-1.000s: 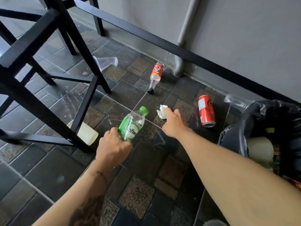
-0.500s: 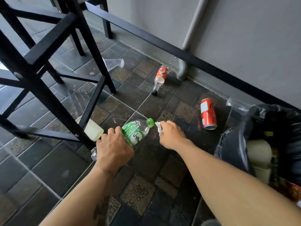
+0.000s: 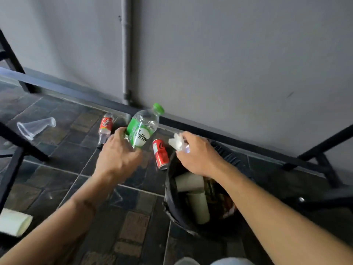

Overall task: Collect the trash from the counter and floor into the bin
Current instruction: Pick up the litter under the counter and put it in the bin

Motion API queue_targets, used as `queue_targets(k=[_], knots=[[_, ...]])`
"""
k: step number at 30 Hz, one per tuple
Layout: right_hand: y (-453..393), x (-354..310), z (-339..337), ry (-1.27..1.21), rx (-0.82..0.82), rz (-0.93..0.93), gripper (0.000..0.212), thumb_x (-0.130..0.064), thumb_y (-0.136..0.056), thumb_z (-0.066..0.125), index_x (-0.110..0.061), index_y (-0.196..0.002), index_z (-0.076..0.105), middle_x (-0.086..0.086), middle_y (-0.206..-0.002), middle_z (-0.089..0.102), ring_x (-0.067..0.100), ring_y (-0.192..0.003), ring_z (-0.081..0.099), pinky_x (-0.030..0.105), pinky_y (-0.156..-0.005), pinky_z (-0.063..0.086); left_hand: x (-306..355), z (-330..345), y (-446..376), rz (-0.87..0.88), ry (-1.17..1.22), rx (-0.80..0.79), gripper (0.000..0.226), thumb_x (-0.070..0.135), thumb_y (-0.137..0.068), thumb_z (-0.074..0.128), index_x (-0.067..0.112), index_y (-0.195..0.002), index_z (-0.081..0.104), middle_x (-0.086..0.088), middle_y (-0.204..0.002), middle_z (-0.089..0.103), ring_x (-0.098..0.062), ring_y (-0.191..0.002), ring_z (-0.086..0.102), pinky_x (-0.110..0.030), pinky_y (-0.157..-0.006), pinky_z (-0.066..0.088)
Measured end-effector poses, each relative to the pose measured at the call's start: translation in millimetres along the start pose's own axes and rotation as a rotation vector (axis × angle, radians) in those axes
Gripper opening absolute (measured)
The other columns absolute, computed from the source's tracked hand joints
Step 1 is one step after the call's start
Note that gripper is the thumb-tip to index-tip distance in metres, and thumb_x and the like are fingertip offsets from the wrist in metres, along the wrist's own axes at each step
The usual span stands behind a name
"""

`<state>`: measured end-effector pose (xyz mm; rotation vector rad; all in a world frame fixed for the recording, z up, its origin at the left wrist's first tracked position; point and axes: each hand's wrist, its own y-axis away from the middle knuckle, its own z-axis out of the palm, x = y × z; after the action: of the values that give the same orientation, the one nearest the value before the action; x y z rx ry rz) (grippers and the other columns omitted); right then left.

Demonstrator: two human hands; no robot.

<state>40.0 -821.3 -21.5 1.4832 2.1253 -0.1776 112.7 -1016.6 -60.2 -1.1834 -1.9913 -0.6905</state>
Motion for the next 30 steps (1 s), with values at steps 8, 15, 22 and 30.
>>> queue_targets(k=[8, 15, 22, 30], knots=[[44.9, 105.5, -10.8, -0.153, -0.049, 0.287, 0.058, -0.040, -0.081, 0.066, -0.026, -0.135, 0.053, -0.001, -0.125, 0.055, 0.019, -0.110, 0.061, 0.029, -0.085, 0.048, 112.8, 76.8, 32.8, -0.119, 0.036, -0.429, 0.049, 0.032, -0.090, 0.058, 0.013, -0.131, 0.039, -0.014, -0.122, 0.053, -0.035, -0.115, 0.055, -0.036, -0.088, 0.041], [60.0, 147.8, -20.5, 0.120, 0.369, 0.251, 0.039, -0.013, -0.083, 0.059, -0.025, -0.120, 0.055, -0.001, -0.123, 0.046, 0.020, -0.119, 0.044, 0.027, -0.087, 0.038, 106.4, 141.6, 47.4, -0.326, 0.059, -0.459, 0.084, 0.034, -0.083, 0.065, 0.016, -0.150, 0.018, -0.020, -0.143, 0.036, -0.039, -0.128, 0.044, -0.043, -0.108, 0.037], [54.5, 155.8, 4.0, 0.047, 0.239, 0.237, 0.047, -0.020, -0.087, 0.060, -0.026, -0.132, 0.047, -0.001, -0.133, 0.042, 0.020, -0.128, 0.041, 0.030, -0.094, 0.039, 88.9, 151.0, 54.0, -0.203, -0.197, -0.462, 0.070, 0.038, -0.082, 0.059, 0.017, -0.144, 0.034, -0.011, -0.136, 0.040, -0.037, -0.125, 0.047, -0.041, -0.101, 0.042], [23.4, 104.0, 4.1, -0.071, 0.260, -0.055, 0.043, -0.016, -0.085, 0.062, -0.021, -0.128, 0.054, -0.002, -0.124, 0.049, 0.017, -0.118, 0.049, 0.029, -0.097, 0.040, 55.7, 92.7, 32.0, 0.165, -0.146, -0.033, 0.032, 0.018, -0.081, 0.054, 0.024, -0.105, 0.075, 0.000, -0.097, 0.074, -0.023, -0.086, 0.069, -0.034, -0.081, 0.056]])
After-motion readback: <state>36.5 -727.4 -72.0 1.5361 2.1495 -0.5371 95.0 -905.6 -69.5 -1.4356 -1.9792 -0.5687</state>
